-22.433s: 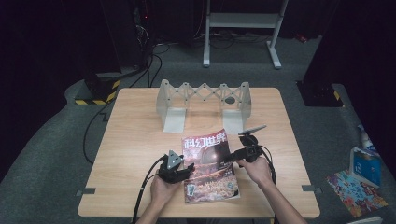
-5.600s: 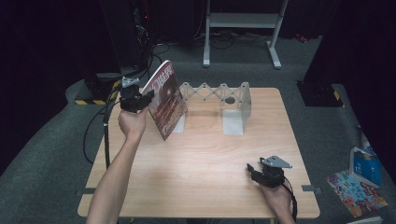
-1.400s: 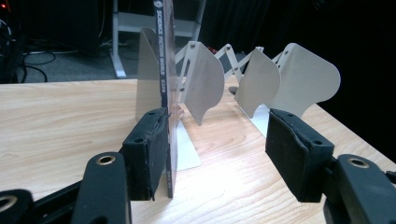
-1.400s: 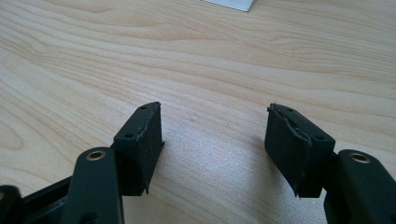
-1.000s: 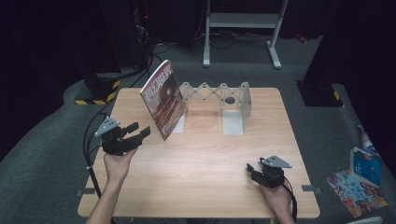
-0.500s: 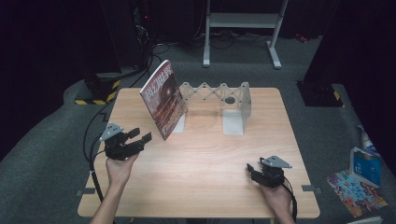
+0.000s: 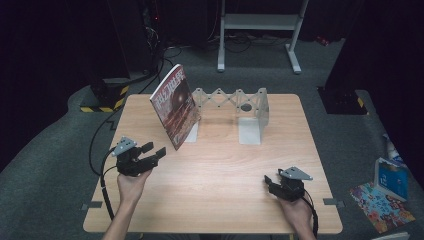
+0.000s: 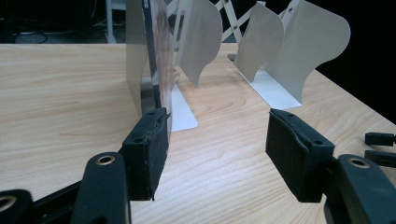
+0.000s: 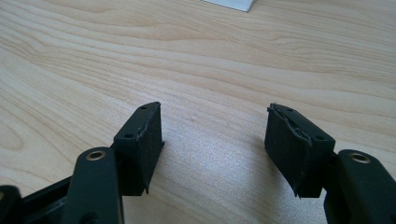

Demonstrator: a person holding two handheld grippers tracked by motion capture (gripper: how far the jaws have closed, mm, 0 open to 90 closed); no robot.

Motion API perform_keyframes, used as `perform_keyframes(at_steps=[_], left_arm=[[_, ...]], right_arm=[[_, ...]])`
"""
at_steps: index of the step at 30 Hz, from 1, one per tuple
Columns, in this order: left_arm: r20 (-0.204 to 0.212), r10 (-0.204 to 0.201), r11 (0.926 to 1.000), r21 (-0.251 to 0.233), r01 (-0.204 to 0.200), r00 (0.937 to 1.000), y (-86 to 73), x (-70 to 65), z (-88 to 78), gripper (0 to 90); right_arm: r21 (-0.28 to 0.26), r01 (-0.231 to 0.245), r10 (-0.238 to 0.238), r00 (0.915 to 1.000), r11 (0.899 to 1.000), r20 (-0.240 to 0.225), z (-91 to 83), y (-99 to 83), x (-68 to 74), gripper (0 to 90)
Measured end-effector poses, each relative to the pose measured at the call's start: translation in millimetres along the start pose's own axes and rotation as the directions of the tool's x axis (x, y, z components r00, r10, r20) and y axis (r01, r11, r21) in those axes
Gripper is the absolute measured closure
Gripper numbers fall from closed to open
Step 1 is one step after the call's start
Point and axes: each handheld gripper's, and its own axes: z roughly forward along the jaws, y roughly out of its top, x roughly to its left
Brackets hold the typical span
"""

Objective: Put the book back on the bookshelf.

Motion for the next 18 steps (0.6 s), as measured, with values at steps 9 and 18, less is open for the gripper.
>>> perform_keyframes(at_steps=[9,18], left_arm=[[0.0,-0.005,1.0,0.009,0.005,1.0,-7.6,-0.6,1.9,39.3],[-0.003,-0.002,0.9998,0.02,0.002,1.0,-14.6,-2.5,5.4,39.2]], right_arm=[[0.0,0.0,0.0,1.0,1.0,0.0,0.0,0.0,0.0,36.6],[0.0,0.0,0.0,1.0,1.0,0.0,0.0,0.0,0.0,36.6]])
